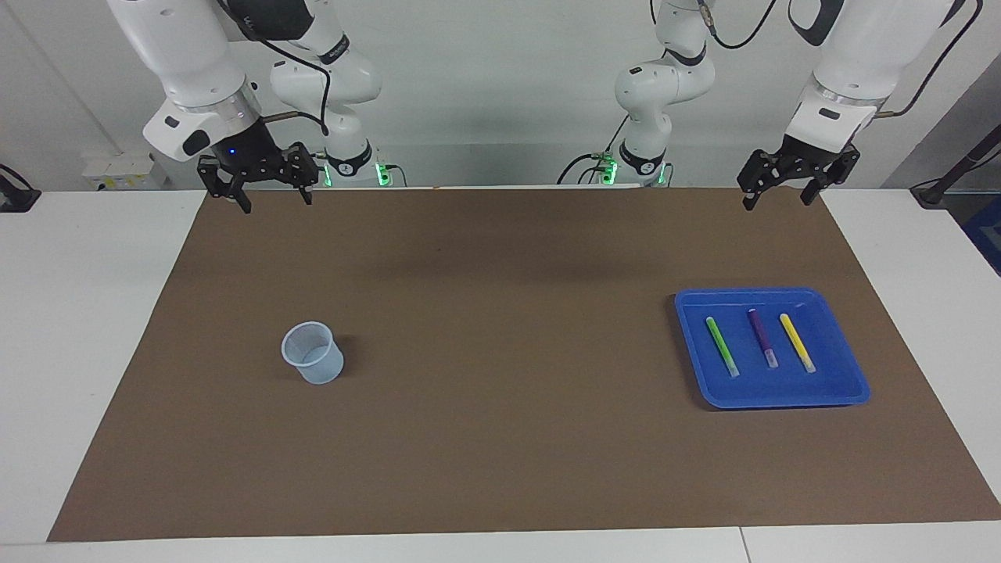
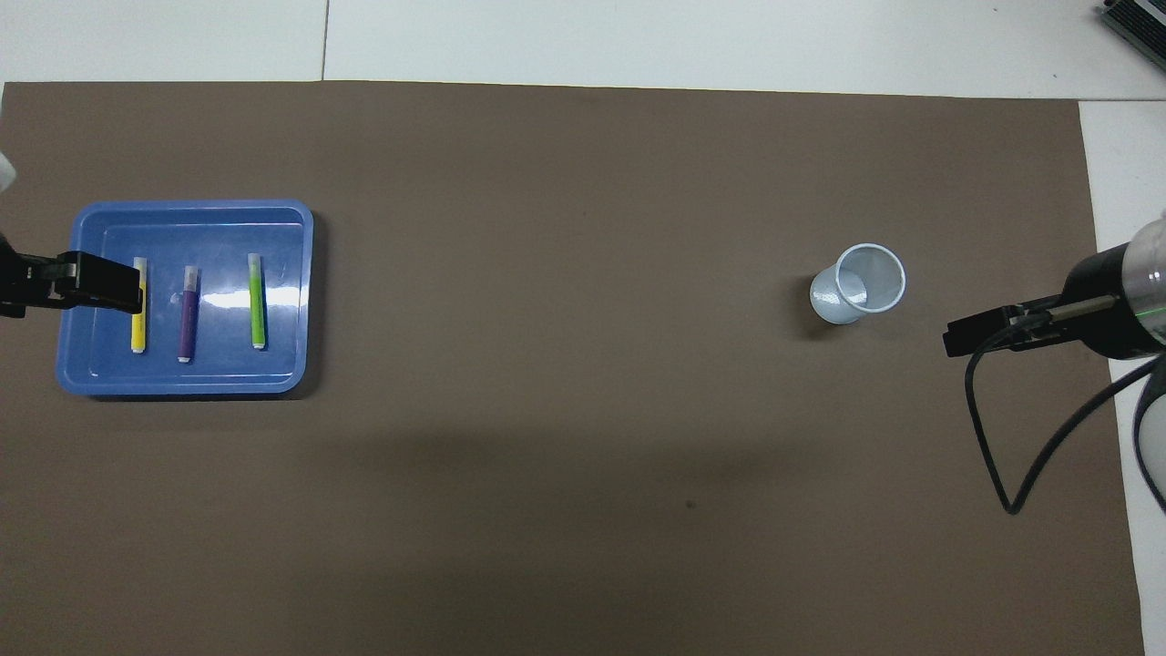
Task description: Transfer and insert pens with both arms
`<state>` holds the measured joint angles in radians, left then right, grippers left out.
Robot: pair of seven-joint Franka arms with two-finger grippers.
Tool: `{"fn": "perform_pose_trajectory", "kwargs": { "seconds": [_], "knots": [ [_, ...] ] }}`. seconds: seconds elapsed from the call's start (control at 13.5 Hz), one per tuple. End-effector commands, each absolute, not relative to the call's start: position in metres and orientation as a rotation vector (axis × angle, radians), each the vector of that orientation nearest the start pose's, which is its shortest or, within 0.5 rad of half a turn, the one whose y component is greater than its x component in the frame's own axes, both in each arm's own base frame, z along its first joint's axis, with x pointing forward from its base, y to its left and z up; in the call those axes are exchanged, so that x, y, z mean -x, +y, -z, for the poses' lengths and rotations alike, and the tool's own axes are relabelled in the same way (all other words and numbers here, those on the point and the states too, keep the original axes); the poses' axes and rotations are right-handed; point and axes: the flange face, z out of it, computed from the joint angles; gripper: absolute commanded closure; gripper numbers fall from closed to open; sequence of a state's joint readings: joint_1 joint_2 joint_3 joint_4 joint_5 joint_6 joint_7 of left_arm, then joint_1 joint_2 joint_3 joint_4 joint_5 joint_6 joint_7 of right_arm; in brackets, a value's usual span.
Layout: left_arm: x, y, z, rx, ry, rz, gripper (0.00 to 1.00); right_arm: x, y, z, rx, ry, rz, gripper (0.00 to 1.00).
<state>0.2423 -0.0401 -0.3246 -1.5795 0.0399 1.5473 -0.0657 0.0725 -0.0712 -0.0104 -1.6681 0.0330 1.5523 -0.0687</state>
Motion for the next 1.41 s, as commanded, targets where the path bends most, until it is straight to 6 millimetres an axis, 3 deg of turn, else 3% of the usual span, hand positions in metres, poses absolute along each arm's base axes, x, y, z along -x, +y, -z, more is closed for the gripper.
{"fn": "perform_pose_trajectory", "kwargs": {
  "seconds": [0.0,0.89,1.34],
  "knots": [
    [-0.529,-0.042,-0.640,3.093,0.014,0.006,0.00,-0.523,0.038,-0.619,3.077,-0.177,-0.057,0.00],
    [-0.529,-0.043,-0.641,3.093,0.019,0.011,0.00,-0.520,0.059,-0.622,3.071,-0.262,-0.049,0.00],
    [-0.529,-0.043,-0.641,3.093,0.019,0.009,0.00,-0.524,0.115,-0.630,2.930,-0.260,0.068,0.00]
  ]
}}
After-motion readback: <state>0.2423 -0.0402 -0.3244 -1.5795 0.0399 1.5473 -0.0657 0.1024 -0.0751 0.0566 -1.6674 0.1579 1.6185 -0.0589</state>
